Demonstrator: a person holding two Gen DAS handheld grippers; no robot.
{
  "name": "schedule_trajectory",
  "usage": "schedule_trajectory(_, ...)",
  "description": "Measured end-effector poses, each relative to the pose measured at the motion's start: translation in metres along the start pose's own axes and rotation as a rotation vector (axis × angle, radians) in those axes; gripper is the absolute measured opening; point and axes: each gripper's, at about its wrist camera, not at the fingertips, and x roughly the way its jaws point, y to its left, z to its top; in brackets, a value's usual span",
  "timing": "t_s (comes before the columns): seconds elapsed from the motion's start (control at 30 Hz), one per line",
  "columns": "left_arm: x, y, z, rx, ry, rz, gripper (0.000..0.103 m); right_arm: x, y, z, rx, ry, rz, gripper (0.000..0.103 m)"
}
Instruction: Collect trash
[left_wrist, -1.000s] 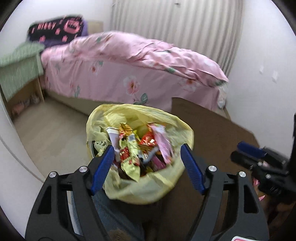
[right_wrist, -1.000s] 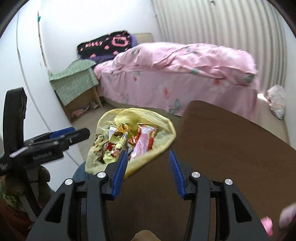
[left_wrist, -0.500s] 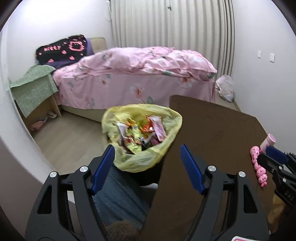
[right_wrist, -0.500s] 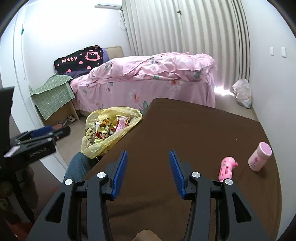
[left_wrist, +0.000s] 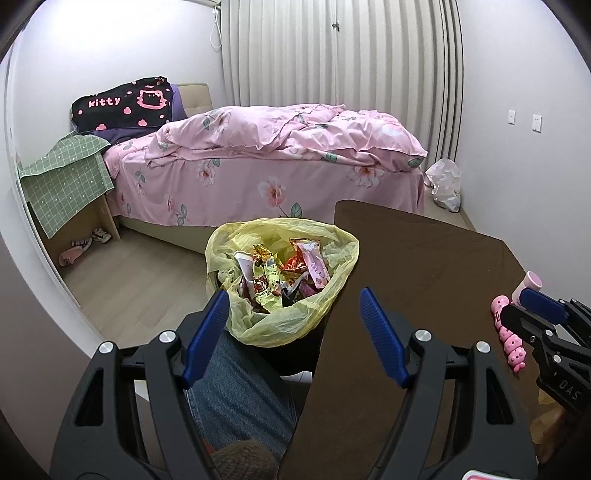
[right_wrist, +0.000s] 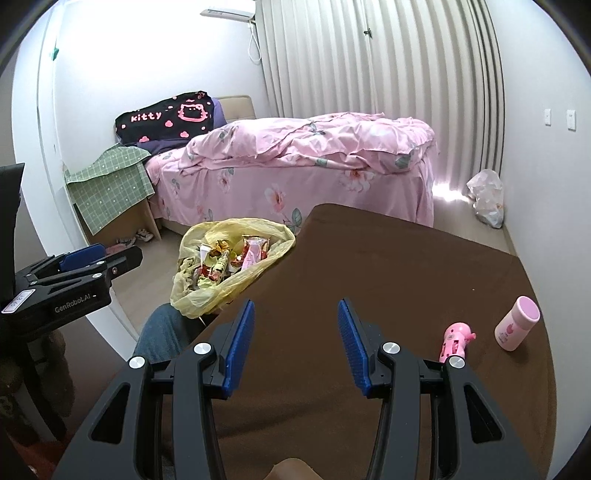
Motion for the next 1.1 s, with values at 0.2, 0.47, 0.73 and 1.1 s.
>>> schedule_trajectory(0.2,0.0015,0.001,-0.0006,-0.003,0.009,-0.004,0.069,0.0025,0.0034,-0.0008,-0.006,0.008,-0.001,0.044)
schedule_trajectory(0.47,0.0045,-0.0014,-0.0014,-0.003,0.02,-0.01,0.069,0.0042,0.0058,-0.0008,-0.006,0.009,-0.003,0.044)
schedule_trajectory(0.73,0.0067,-0.0052,-0.0026,0.012,0.026,-0.021,0.069,0.0046,0.0069,-0.0019,-0.004,0.011,-0.008,0.044)
schedule_trajectory(1.1,0.0085,-0.0057,-0.003,0.016,0.026,-0.03,0.069,0.0041,0.0062,-0.0039,-0.003,0.006,-0.014,0.044)
